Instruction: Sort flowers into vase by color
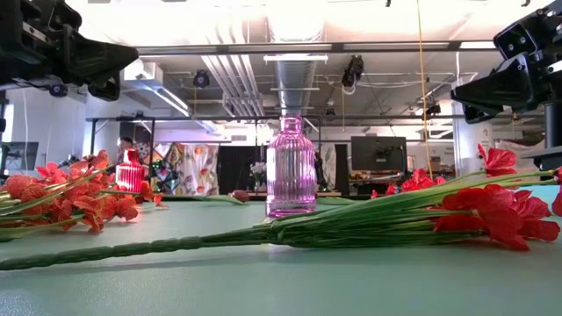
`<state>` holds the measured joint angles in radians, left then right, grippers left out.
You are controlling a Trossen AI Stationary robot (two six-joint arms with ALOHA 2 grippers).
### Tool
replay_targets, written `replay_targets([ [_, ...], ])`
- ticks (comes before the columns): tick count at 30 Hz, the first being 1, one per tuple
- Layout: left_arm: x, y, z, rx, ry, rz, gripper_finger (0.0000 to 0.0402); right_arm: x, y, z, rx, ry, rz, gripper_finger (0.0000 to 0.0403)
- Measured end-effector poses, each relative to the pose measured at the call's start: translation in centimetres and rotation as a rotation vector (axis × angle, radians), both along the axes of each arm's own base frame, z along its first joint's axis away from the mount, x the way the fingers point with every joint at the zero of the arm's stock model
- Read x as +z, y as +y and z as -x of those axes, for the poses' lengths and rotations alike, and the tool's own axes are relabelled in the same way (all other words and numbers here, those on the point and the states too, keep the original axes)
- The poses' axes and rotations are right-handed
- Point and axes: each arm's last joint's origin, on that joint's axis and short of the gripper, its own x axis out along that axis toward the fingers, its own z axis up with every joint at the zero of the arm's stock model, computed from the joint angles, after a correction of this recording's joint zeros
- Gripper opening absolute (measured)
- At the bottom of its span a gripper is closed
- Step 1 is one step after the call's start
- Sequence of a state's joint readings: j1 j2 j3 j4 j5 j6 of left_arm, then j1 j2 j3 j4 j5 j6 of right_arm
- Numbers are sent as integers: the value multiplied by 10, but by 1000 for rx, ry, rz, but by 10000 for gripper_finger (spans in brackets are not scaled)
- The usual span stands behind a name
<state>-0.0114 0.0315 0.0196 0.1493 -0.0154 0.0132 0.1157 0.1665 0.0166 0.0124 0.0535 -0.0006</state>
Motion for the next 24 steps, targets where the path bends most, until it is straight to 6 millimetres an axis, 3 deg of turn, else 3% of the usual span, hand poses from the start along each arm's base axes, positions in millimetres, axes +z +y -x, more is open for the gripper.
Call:
replay_targets([
  [13,2,0,0,-2,-16,10,1,0,0,0,0,0,0,29],
  [18,11,0,2,-82,-117,350,1,1,0,0,-1,-12,-5,29],
  [24,28,0,8,-123,-296,449,1,5,0,-1,-38,-40,-284,29],
])
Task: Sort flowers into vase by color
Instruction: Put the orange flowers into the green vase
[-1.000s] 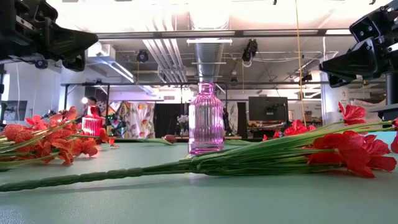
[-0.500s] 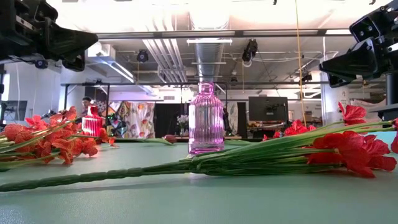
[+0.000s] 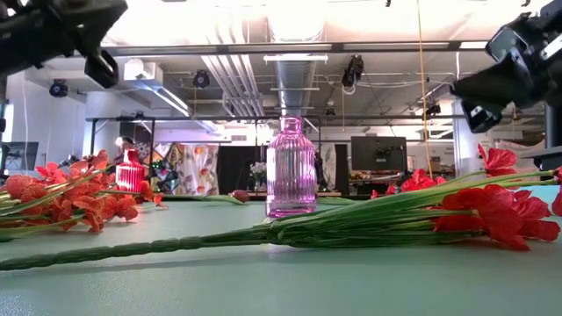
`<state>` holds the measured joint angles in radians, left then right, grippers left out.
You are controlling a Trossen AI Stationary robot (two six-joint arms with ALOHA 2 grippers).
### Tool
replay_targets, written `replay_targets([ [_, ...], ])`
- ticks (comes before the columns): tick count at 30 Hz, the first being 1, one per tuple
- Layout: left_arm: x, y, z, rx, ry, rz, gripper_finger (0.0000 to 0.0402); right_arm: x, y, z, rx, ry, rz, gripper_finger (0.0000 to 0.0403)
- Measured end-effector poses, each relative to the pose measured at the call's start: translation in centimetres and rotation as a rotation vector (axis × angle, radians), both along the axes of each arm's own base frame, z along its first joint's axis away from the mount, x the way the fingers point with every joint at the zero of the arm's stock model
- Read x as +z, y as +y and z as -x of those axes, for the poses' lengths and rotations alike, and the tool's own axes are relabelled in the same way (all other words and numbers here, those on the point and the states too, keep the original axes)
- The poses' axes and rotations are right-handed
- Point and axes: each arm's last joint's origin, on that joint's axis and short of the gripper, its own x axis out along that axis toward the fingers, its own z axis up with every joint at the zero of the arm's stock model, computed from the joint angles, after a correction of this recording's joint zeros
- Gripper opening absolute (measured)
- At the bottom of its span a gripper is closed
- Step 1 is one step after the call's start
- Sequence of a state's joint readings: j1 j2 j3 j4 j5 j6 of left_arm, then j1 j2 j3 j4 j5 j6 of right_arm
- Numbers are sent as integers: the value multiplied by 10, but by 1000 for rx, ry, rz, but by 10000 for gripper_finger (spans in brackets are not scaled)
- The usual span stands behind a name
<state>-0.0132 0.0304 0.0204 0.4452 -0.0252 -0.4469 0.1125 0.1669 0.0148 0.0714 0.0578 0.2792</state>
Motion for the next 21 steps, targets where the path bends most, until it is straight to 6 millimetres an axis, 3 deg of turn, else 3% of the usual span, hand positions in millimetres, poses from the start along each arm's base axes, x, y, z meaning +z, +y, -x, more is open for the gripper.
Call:
replay_targets([
  [10,5,2,-5,54,-40,91,1,31,-1,-2,-19,-301,-103,29],
  [17,-2,2,-23,21,63,167,1,44,-3,-14,-125,-179,-109,29],
  [21,15,0,-34,-44,138,156,1,58,-4,-21,-209,-27,-77,29],
])
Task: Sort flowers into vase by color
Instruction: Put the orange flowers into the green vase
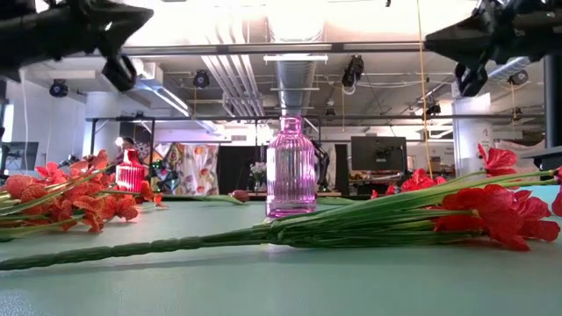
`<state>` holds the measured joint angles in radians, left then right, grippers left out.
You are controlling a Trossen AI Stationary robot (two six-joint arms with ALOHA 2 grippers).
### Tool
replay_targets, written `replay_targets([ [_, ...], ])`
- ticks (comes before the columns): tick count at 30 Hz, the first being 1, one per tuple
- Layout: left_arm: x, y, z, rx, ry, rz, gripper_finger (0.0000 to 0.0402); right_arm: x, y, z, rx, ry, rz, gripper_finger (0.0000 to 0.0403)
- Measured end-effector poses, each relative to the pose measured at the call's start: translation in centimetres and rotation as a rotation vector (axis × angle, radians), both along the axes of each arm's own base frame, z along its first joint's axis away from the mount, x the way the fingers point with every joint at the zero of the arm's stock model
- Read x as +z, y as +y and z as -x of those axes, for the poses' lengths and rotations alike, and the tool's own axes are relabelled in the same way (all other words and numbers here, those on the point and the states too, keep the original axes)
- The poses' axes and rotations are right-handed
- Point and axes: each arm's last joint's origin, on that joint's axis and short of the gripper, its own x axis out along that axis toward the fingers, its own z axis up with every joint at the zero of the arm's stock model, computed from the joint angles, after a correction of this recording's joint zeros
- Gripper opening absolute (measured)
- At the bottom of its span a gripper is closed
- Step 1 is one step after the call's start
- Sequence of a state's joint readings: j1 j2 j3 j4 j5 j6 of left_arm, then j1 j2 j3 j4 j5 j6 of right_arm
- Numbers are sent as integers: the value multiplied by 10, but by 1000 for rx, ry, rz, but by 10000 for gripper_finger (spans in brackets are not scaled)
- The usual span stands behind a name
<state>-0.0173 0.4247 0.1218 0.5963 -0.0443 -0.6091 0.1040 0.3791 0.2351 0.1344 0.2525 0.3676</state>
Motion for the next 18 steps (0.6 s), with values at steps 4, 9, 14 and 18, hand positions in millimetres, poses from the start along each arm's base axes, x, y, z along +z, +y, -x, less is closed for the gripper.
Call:
replay_targets([
  [4,24,-2,-14,-20,133,-5,1,14,-3,0,-107,170,10,29],
  [9,36,-5,-27,-39,470,61,1,29,-5,5,-170,264,-2,29],
  [14,41,-14,-39,-45,683,191,1,32,-5,7,-172,279,-9,29],
  [18,44,-27,-50,-75,784,289,1,31,-5,8,-171,295,3,29],
])
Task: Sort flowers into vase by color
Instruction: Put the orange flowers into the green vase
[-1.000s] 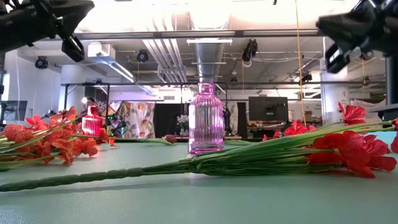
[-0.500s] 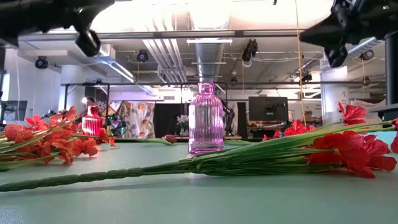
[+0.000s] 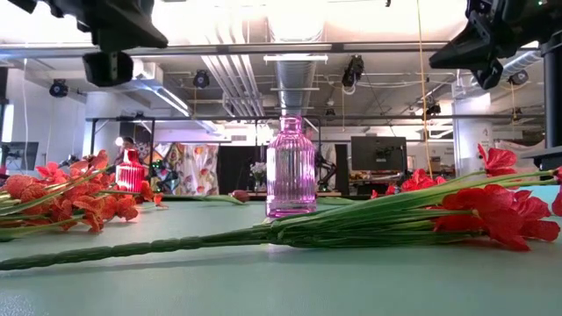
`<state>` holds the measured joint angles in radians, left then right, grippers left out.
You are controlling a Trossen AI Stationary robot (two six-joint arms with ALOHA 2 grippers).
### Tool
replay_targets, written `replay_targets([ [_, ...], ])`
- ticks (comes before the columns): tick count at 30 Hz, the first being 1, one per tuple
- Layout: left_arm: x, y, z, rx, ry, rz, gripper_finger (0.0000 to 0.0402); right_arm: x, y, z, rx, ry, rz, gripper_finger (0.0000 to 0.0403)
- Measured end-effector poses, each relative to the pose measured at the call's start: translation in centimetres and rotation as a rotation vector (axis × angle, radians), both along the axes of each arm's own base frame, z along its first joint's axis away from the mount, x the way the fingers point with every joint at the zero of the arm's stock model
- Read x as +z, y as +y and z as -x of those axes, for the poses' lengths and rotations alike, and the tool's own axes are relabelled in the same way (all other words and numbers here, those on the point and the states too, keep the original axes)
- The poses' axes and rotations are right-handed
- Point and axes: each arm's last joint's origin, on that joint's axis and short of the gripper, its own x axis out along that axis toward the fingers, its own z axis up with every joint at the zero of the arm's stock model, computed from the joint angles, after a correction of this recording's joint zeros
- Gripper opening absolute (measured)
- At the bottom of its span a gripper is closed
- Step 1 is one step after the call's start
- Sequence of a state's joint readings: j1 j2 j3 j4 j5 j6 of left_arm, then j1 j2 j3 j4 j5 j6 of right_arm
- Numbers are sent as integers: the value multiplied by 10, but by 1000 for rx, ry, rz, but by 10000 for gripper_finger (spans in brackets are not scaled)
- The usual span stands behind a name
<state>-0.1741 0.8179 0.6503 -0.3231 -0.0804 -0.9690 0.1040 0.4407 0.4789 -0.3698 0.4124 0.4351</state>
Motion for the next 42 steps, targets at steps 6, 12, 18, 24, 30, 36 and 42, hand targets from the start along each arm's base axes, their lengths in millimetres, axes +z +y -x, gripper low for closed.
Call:
replay_targets([
  [6,0,-25,-13,-33,186,104,1,0,0,0,0,1,0,29],
  [12,0,-63,-25,-228,318,151,1,0,0,0,0,1,0,29],
  [18,3,-87,-39,-202,497,138,1,0,0,0,0,2,0,29],
  [24,7,-99,-47,-161,710,72,1,0,0,0,0,1,1,29],
  [30,1,-103,-46,-52,887,53,26,0,0,0,1,1,0,29],
  [36,-23,-116,-44,24,1015,97,88,-1,0,0,1,2,1,29],
  [42,-43,-139,-40,61,1130,115,174,-1,0,0,1,2,1,29],
])
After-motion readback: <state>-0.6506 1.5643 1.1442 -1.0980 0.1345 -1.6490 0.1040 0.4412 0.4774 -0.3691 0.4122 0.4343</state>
